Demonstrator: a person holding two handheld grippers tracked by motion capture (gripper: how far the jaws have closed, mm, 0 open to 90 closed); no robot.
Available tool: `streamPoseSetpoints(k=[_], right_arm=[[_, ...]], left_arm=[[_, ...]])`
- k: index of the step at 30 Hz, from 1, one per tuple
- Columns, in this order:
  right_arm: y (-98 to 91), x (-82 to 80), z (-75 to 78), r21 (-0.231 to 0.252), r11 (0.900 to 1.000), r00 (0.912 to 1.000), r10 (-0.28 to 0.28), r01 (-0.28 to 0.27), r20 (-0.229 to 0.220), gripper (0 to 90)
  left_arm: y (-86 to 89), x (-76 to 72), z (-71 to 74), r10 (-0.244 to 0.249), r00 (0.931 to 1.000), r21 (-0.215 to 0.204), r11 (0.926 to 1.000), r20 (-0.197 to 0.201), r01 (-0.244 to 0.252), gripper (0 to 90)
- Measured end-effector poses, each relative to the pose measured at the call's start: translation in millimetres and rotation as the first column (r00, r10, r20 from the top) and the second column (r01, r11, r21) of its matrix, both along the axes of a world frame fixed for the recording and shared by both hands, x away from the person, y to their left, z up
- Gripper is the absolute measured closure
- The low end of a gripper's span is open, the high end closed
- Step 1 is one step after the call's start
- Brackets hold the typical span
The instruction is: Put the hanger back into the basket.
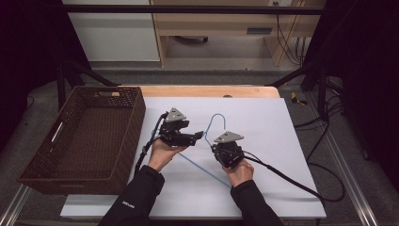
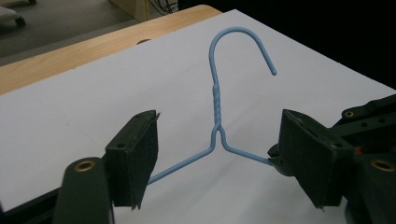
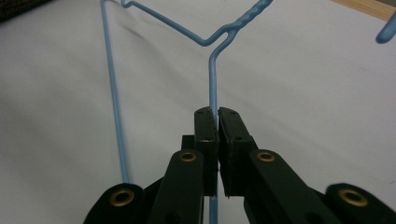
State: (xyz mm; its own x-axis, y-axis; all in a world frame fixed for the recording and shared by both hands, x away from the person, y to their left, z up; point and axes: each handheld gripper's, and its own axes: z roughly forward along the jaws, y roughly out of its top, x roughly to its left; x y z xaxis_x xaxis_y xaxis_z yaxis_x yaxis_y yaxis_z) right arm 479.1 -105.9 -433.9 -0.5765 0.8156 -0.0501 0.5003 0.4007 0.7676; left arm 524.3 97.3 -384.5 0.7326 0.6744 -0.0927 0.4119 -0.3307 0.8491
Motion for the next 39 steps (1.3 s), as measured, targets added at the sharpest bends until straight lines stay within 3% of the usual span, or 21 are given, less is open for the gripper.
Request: streamPoseSetpoints(k=[2,7,10,11,12,15,17,20,24,29,34,39], right_arm=[[-0.4,-0.3,0.3,-0.003,1.0000,1.0000,0.006,-0.006,0.002,87.6],[-0.7,-1.2,1.0,-0.005,1.0000,1.0000,0.008,-0.008,-0.001,87.6],[-0.6,-0.9,0.7,-0.004,0.9999,1.0000,0.009,-0.009,0.002,87.6],[-0.7,-1.0,0.9,-0.004,0.9999,1.0000,0.009,-0.009,0.000,87.6],[-0.8,-0.9,0.9,-0.005,0.9999,0.9999,0.010,-0.010,0.001,87.6],[-0.7,-0.9,1.0,-0.005,0.9999,0.9999,0.010,-0.010,0.001,87.6],[-0.7,-1.0,1.0,-0.004,0.9999,0.9999,0.010,-0.010,-0.001,87.6],[-0.9,-1.0,1.1,-0.006,0.9999,0.9999,0.012,-0.012,-0.001,87.6],[-0.9,-1.4,1.6,-0.004,0.9999,0.9999,0.010,-0.010,-0.005,87.6],[-1.1,-1.1,1.5,-0.003,0.9999,0.9999,0.013,-0.013,-0.004,87.6],[-1.3,-0.8,1.6,-0.005,0.9999,0.9999,0.014,-0.014,-0.005,87.6],[-1.6,-0.6,2.0,-0.005,0.9999,0.9999,0.016,-0.016,-0.005,87.6]], left_arm=[[-6.4,4.5,-6.0,-0.012,0.9999,0.010,0.9999,-0.012,0.012,33.3],[-8.6,8.8,-11.7,-0.011,0.9998,0.090,0.9959,0.015,0.010,33.0],[-1.9,13.2,-14.1,-0.009,0.9996,0.163,0.9867,0.027,0.005,30.5],[-1.9,13.2,-14.1,-0.009,0.9996,0.163,0.9867,0.027,0.005,29.1],[1.6,16.3,-17.3,-0.007,0.9996,0.209,0.9780,0.028,0.001,28.2],[3.6,20.2,-22.8,-0.019,0.9996,0.238,0.9711,0.022,0.014,26.3],[3.7,22.3,-25.7,-0.036,0.9990,0.284,0.9585,0.028,0.027,26.2],[2.4,26.1,-32.2,-0.043,0.9989,0.294,0.9553,0.019,0.035,26.9],[-0.3,28.4,-39.3,-0.076,0.9965,0.368,0.9281,0.035,0.057,31.3],[-5.6,30.8,-48.3,-0.096,0.9934,0.410,0.9098,0.062,0.063,38.2],[-10.3,30.8,-54.8,-0.129,0.9874,0.471,0.8794,0.092,0.071,48.4],[-13.6,29.6,-57.8,-0.146,0.9813,0.505,0.8609,0.125,0.064,59.2]])
